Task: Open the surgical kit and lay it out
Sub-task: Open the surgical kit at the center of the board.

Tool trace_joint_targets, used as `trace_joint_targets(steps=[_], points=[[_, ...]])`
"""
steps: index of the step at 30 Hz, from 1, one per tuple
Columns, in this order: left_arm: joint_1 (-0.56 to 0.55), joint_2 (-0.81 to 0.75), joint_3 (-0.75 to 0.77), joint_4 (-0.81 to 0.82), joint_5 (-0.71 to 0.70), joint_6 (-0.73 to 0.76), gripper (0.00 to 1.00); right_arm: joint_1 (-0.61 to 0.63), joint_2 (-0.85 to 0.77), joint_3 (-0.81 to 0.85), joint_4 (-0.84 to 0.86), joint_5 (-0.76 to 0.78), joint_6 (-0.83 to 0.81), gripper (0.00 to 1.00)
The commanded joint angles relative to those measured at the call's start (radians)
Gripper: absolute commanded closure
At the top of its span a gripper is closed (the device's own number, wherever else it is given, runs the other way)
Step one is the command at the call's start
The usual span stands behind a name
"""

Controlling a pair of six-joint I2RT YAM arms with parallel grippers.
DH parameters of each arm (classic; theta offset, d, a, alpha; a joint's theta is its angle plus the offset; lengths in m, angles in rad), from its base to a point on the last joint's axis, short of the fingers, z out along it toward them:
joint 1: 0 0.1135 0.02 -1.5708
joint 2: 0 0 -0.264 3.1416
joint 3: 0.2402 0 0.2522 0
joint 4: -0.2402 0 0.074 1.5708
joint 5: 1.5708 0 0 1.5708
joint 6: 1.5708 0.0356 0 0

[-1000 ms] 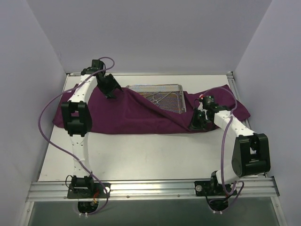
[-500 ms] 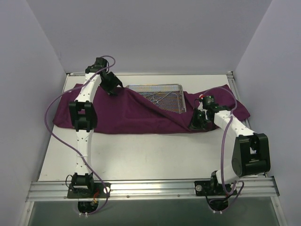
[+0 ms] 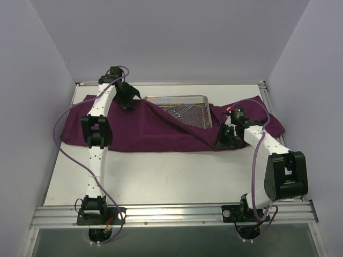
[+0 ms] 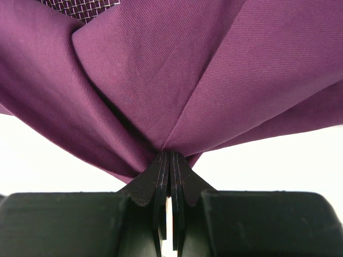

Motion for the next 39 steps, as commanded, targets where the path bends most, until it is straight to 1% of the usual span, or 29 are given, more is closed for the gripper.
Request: trace_joint_targets(steps=[1, 3, 6, 7, 10, 11, 13, 14, 17, 18, 22, 23, 25, 26, 29, 30, 32, 33, 34, 35, 36, 37, 38, 39], points=[[0.006, 0.028, 0.075, -0.046, -0.021, -0.042, 0.24, -0.002, -0.032, -0.020, -0.030, -0.013, -0.012, 1.00], [0.005, 0.031, 0.074, -0.043, -0.024, -0.044, 0.25, -0.001, -0.035, -0.028, -0.024, -0.011, -0.012, 1.00], [0.005, 0.034, 0.066, -0.037, -0.024, -0.042, 0.33, -0.002, -0.036, -0.034, -0.021, -0.011, -0.012, 1.00], [0.006, 0.036, 0.063, -0.034, -0.012, -0.041, 0.39, -0.002, -0.036, -0.035, -0.016, -0.011, -0.012, 1.00], [0.008, 0.033, 0.058, -0.020, -0.004, -0.030, 0.51, -0.001, -0.033, -0.035, -0.015, -0.011, -0.016, 1.00], [0.009, 0.031, 0.058, -0.019, -0.004, -0.023, 0.61, -0.002, -0.032, -0.035, -0.016, -0.011, -0.016, 1.00], [0.009, 0.022, 0.054, -0.015, 0.000, -0.012, 0.71, -0.002, -0.032, -0.032, -0.018, -0.011, -0.018, 1.00], [0.011, 0.018, 0.054, -0.011, 0.005, 0.003, 0.80, -0.004, -0.030, -0.031, -0.018, -0.011, -0.022, 1.00], [0.009, -0.009, 0.046, -0.012, -0.006, 0.059, 0.92, -0.010, -0.020, -0.014, -0.024, -0.010, -0.030, 1.00], [0.009, -0.030, 0.040, -0.018, -0.013, 0.077, 0.98, -0.014, -0.018, -0.008, -0.028, -0.011, -0.032, 1.00], [0.008, -0.100, 0.015, -0.077, -0.078, 0.181, 0.98, -0.034, 0.005, 0.047, -0.044, -0.021, -0.036, 1.00], [0.006, -0.142, -0.007, -0.086, -0.093, 0.232, 0.98, -0.036, 0.016, 0.061, -0.048, -0.022, -0.036, 1.00], [-0.003, -0.189, -0.040, -0.113, -0.150, 0.284, 0.98, -0.042, 0.026, 0.119, -0.077, -0.022, -0.035, 1.00], [-0.008, -0.244, -0.088, -0.118, -0.171, 0.337, 0.98, -0.047, 0.032, 0.139, -0.088, -0.021, -0.035, 1.00], [-0.029, -0.353, -0.213, -0.117, -0.236, 0.410, 0.98, -0.056, 0.043, 0.228, -0.140, -0.005, -0.035, 1.00], [-0.035, -0.439, -0.333, -0.105, -0.246, 0.421, 0.98, -0.062, 0.045, 0.248, -0.175, -0.001, -0.035, 1.00], [-0.049, -0.531, -0.467, -0.063, -0.268, 0.447, 0.98, -0.070, 0.048, 0.294, -0.218, 0.025, -0.033, 1.00], [-0.052, -0.621, -0.603, -0.051, -0.266, 0.455, 0.98, -0.076, 0.042, 0.302, -0.255, 0.036, -0.032, 1.00], [-0.054, -0.665, -0.670, -0.036, -0.268, 0.459, 0.98, -0.079, 0.033, 0.302, -0.271, 0.060, -0.027, 1.00], [-0.058, -0.756, -0.736, -0.029, -0.273, 0.471, 0.98, -0.085, 0.004, 0.296, -0.281, 0.070, -0.016, 1.00], [-0.060, -0.800, -0.802, -0.031, -0.277, 0.475, 0.98, -0.096, -0.010, 0.285, -0.307, 0.079, -0.012, 1.00], [-0.060, -0.841, -0.922, -0.043, -0.285, 0.475, 0.98, -0.103, -0.026, 0.273, -0.326, 0.088, -0.004, 1.00], [-0.060, -0.933, -0.986, -0.051, -0.303, 0.475, 0.98, -0.111, -0.053, 0.246, -0.344, 0.110, 0.008, 1.00], [-0.060, -0.982, -1.046, -0.055, -0.309, 0.473, 0.98, -0.122, -0.067, 0.227, -0.379, 0.117, 0.010, 1.00]])
